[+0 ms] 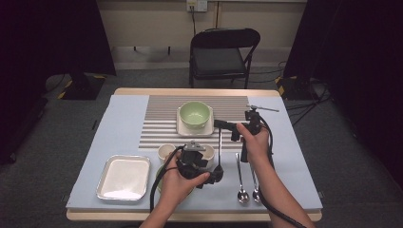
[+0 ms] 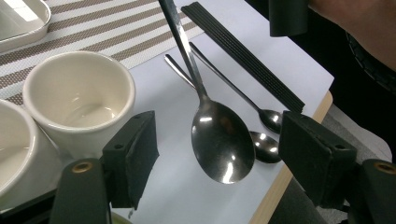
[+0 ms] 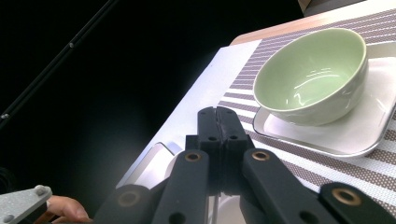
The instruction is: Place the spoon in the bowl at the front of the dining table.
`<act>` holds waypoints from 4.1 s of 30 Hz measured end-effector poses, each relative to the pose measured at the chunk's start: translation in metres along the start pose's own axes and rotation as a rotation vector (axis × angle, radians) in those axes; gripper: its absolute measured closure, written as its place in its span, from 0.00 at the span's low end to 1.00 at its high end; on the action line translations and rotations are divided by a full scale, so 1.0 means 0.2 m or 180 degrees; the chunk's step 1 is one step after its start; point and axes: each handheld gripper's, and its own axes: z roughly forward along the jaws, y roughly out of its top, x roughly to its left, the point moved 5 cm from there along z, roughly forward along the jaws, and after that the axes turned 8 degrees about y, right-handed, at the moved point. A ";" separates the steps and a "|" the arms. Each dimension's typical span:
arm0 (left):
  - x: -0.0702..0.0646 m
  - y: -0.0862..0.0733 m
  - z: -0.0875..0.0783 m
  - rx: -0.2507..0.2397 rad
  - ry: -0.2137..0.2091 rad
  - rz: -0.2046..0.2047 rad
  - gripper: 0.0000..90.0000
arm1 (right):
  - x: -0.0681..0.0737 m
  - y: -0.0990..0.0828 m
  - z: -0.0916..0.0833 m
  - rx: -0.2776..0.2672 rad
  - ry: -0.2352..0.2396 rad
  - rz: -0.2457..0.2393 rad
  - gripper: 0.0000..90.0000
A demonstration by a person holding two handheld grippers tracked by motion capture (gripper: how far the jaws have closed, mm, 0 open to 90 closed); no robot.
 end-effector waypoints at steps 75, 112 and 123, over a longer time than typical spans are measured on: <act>0.13 -0.01 -0.01 0.0140 0.0387 -0.0002 0.36 | 0.06 0.07 0.02 -0.0150 0.0055 0.0035 1.00; 0.34 -0.01 -0.12 0.0027 0.0723 -0.0155 0.40 | 0.08 0.09 0.01 -0.0160 0.0090 0.0108 1.00; 0.36 -0.01 -0.13 0.0001 0.0697 -0.0207 0.39 | 0.08 0.09 0.01 -0.0152 0.0103 0.0187 1.00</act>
